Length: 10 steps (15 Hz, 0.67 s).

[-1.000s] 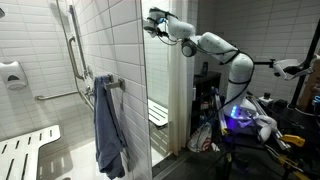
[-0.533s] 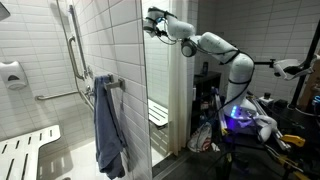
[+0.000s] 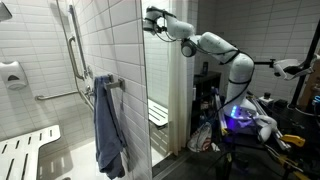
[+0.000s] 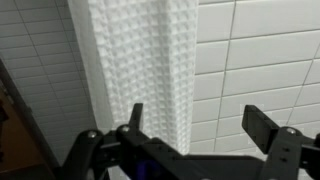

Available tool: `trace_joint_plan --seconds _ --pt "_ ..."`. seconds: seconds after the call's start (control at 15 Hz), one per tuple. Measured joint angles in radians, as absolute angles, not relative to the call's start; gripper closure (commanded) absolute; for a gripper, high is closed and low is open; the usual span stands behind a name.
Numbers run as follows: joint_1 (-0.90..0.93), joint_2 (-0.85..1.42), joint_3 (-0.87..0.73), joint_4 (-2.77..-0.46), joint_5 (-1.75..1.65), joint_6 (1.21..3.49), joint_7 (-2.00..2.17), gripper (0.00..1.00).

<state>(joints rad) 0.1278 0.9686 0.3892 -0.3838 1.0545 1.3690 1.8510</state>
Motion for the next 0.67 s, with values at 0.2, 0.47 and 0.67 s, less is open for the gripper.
trace_joint_plan --seconds 0.2,0.47,0.67 --pt "0.135 0.969 0.389 -0.386 1.089 1.4 1.894 0.0" --pt "0.143 0.968 0.391 -0.385 1.136 1.434 1.936 0.0" --pt "0.146 0.968 0.394 -0.385 1.166 1.447 1.96 0.0"
